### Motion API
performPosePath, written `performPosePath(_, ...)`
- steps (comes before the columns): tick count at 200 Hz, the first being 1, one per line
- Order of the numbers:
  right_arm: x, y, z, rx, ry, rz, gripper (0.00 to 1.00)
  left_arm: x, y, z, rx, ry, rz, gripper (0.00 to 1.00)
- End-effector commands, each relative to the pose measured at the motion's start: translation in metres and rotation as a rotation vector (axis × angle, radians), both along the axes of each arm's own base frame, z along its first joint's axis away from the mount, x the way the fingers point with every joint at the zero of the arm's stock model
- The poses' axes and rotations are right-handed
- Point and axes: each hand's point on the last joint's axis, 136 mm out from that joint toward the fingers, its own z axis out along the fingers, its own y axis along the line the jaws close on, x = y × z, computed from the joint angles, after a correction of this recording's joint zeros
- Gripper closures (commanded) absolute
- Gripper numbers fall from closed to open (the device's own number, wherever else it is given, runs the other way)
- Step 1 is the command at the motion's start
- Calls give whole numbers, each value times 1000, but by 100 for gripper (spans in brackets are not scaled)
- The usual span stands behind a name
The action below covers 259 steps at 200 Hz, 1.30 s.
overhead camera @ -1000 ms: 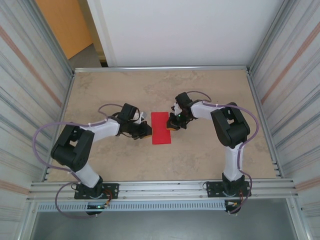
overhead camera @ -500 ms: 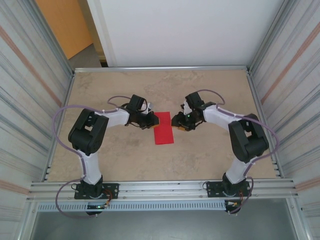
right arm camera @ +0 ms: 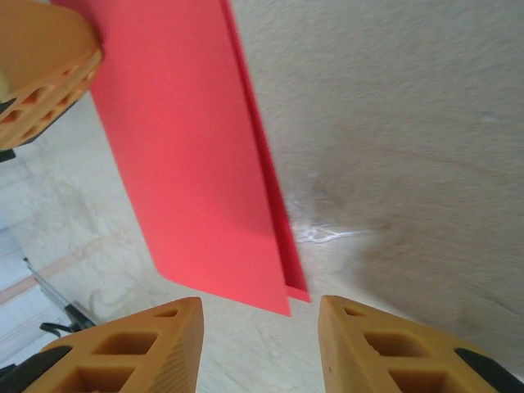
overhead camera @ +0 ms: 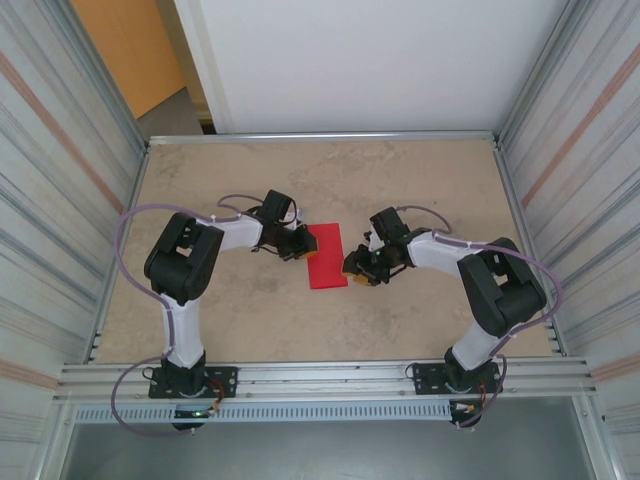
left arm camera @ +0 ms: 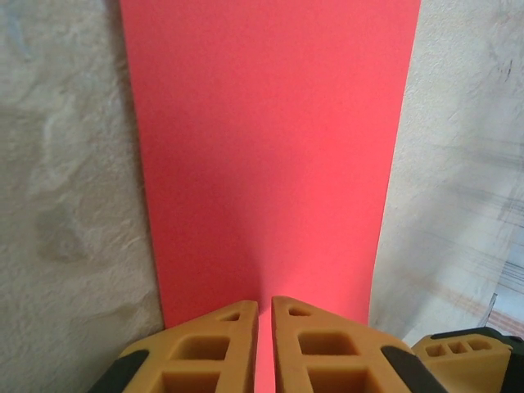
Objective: Fold a paper plane with a square sheet of paper (pick it up from the middle)
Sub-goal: Fold the triangle a second time at the center of the table.
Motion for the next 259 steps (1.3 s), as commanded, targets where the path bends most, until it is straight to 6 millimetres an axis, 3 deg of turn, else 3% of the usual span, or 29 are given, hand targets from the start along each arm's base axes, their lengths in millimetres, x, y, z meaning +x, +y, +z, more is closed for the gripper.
performPosePath(1, -4, 7, -4, 29, 32, -7, 61, -8, 13, -22, 80, 81, 33, 87)
performPosePath(114, -15, 15, -18, 15, 69, 62, 64, -13, 16, -32, 100, 115, 34, 87)
performPosePath(197, 5, 22, -2, 61, -4, 26, 72, -14, 15, -32, 93, 119, 32, 87)
performPosePath(259, 11, 19, -8, 45, 5, -10, 77, -13, 13, -28, 77, 115, 25, 87)
